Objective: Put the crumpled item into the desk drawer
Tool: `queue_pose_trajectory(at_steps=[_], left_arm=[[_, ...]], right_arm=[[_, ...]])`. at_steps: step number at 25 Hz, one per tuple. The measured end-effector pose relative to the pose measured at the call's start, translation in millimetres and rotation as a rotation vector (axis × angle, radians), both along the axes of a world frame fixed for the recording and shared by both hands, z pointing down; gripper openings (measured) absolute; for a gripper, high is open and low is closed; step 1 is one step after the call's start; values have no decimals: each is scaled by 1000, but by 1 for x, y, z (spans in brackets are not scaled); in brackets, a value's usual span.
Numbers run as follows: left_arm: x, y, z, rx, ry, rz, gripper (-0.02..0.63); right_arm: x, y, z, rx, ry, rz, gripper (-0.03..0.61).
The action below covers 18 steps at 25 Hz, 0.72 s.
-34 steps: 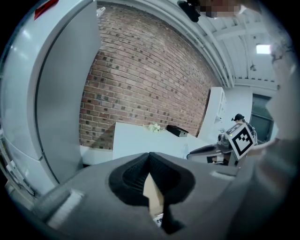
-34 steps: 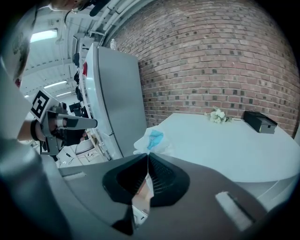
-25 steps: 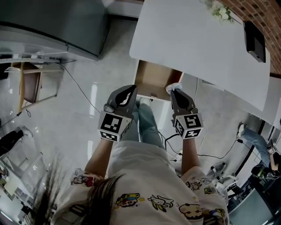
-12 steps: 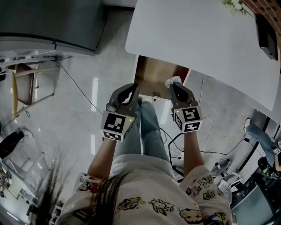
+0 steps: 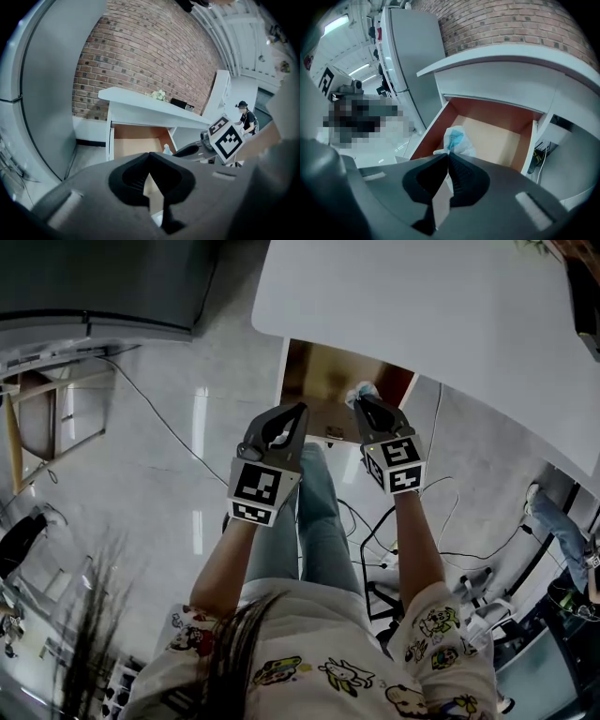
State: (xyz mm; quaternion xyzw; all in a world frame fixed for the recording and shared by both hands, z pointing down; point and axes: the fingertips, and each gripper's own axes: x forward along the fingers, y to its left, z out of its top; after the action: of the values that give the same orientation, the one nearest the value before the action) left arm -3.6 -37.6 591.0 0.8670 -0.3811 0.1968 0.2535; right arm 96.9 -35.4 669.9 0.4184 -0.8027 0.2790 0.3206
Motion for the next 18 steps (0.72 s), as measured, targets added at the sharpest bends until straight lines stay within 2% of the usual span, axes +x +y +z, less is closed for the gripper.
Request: queue_pose_trajectory(at_steps=[18], left_arm=[[10,7,74,-84,-54,37,-2]], right_arm=[[-15,-11,89,-160,34,-128,15]])
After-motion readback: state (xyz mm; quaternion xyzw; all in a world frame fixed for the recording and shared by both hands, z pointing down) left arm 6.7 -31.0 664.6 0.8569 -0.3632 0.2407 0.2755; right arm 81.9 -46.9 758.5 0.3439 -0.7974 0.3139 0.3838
